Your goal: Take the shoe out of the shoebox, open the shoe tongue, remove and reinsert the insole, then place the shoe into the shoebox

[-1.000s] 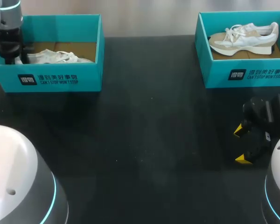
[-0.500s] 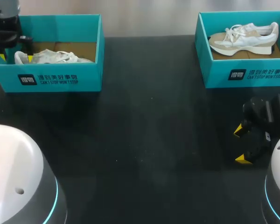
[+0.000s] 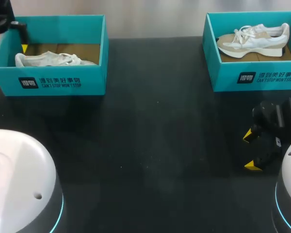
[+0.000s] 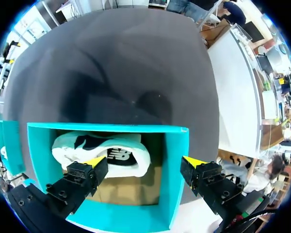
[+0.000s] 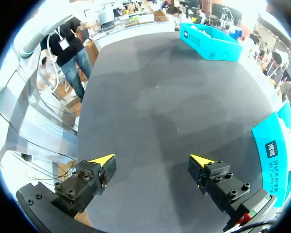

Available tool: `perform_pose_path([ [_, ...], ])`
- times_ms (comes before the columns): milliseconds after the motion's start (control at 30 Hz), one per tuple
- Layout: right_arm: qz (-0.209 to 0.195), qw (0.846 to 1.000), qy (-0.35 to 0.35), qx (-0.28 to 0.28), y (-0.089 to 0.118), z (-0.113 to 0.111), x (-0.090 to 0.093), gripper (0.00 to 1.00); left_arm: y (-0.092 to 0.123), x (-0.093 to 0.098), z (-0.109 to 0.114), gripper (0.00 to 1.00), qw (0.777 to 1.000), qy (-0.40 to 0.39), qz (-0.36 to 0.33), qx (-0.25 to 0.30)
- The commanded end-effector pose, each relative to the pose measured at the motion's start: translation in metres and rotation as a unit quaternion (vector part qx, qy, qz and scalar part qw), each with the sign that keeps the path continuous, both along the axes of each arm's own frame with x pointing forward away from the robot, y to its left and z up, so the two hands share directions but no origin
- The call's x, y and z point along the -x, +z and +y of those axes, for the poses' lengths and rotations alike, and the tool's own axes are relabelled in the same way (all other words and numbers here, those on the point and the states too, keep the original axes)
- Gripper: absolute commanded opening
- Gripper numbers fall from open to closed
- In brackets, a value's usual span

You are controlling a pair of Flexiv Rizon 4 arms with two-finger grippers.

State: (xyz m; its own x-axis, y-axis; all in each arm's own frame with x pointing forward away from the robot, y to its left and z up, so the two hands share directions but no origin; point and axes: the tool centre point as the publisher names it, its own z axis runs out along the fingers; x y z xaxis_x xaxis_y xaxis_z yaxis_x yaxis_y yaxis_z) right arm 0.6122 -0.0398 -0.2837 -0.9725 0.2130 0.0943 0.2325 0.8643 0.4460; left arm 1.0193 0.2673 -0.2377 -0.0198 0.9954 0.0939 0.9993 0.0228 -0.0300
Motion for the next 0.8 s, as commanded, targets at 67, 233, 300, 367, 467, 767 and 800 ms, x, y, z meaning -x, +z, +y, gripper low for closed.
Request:
perform_pose_path([
  [67,0.0,1.0,0.0,0.002,0.0,0.001,0.0,1.0,0.039,0.02,0.001,1.0,1.0,-0.003,-0.012,0.005],
  [233,0.0,1.0,0.0,0.002,0.0,0.001,0.0,1.0,0.051,0.025,-0.002,1.0,1.0,-0.006,-0.015,0.004],
  [300,0.0,1.0,0.0,0.002,0.0,0.001,0.0,1.0,0.053,0.028,-0.003,1.0,1.0,-0.009,-0.015,0.005],
  [367,0.0,1.0,0.0,0.002,0.0,0.001,0.0,1.0,0.055,0.03,-0.004,1.0,1.0,-0.011,-0.013,0.007],
  [467,0.0,1.0,0.0,0.002,0.0,0.001,0.0,1.0,0.061,0.034,-0.005,1.0,1.0,-0.013,-0.011,0.014],
  [767,-0.003,0.998,-0.055,0.031,0.033,-0.011,-0.032,1.0,0.063,0.035,-0.006,1.0,1.0,-0.015,-0.011,0.019],
  [800,-0.001,0.997,-0.065,0.037,0.04,-0.013,-0.039,1.0,0.063,0.035,-0.006,1.0,1.0,-0.015,-0.011,0.019],
])
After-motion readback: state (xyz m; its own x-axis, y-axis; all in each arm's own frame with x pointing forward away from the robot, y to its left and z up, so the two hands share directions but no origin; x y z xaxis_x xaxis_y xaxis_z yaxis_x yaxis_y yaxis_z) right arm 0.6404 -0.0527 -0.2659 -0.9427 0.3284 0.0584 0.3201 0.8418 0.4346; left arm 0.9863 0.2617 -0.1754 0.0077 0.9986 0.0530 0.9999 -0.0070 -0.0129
